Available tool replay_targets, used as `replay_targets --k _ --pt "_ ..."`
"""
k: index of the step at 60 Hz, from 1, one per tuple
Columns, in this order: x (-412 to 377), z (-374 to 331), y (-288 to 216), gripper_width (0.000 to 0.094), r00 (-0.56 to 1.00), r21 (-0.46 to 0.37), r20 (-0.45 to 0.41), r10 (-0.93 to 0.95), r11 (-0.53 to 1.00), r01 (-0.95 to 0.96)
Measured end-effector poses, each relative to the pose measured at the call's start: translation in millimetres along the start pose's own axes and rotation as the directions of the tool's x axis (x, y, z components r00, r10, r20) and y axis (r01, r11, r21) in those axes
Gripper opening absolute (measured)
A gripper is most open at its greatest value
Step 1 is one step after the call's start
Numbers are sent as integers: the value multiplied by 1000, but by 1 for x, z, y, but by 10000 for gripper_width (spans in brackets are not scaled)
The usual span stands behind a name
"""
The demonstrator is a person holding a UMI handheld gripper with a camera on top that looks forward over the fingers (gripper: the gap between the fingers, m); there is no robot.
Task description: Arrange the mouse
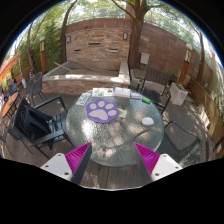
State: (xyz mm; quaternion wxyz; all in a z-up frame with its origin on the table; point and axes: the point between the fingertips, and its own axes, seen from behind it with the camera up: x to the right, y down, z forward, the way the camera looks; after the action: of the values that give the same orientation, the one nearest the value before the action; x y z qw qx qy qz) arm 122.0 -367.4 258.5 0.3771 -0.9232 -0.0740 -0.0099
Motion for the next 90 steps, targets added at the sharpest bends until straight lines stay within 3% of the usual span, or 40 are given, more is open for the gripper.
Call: replay_targets --k 8,18,34,49,58,74,90 --pt "15 -19 15 851 1000 -48 -17 12 999 -13" --pt "83 50 46 848 998 -61 -62 23 998 -27" --pt "214 186 53 853 987 16 -151 48 999 -46" --pt "288 314 32 850 990 55 -136 47 998 -40" --pt "306 370 22 845 993 34 -116 21 999 -18" --pt "318 420 -19 837 998 69 -49 29 997 -25" --pt "330 461 -52 809 998 96 -54 41 995 -35"
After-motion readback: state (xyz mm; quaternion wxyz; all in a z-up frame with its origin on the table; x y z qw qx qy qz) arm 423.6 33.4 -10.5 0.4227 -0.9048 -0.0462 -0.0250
